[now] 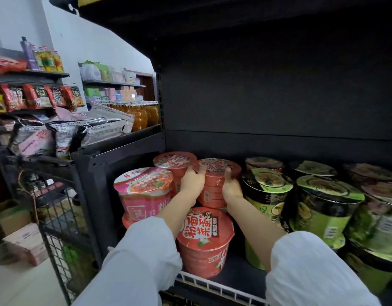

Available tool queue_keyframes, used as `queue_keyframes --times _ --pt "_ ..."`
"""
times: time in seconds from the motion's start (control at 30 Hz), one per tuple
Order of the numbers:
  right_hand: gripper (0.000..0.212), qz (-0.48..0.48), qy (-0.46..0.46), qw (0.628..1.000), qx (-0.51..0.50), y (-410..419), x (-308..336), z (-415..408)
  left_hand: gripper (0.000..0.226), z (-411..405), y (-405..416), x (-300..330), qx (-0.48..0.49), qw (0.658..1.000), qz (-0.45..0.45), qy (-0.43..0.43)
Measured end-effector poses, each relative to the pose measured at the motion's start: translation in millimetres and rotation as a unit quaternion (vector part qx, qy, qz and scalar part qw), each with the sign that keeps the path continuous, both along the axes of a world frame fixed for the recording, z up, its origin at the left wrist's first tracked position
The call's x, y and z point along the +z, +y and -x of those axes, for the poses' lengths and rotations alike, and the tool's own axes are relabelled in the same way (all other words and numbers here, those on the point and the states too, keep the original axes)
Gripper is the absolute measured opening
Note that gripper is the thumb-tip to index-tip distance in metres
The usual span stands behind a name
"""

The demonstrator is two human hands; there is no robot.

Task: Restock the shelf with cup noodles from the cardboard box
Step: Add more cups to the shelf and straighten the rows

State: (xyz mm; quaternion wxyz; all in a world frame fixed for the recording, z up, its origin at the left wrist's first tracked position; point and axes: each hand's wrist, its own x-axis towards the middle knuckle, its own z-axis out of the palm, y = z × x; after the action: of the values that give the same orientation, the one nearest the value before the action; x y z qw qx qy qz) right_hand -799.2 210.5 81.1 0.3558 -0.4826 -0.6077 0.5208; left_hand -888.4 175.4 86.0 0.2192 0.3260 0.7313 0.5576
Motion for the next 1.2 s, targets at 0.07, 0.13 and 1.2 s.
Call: queue_keyframes --times 0.07,0.13,1.2 --pt "0.072 0.005 -0.005 1.000 0.007 -2.5 -0.9 -2.0 0.055 -0.8 -3.0 0.9 0.006 1.000 -0.014 -0.025" --pt "0.070 -0.004 -0.011 1.000 0.019 -7.0 -1.7 -5.0 0.048 -5.7 -11.7 4.2 0.024 0.999 -0.028 -0.006" --pt "0.017 -0.348 -0.236 0.903 0.090 -113.2 -69.1 -543.9 0.015 -497.1 -160.5 -85.4 -0.067 0.931 0.019 0.358"
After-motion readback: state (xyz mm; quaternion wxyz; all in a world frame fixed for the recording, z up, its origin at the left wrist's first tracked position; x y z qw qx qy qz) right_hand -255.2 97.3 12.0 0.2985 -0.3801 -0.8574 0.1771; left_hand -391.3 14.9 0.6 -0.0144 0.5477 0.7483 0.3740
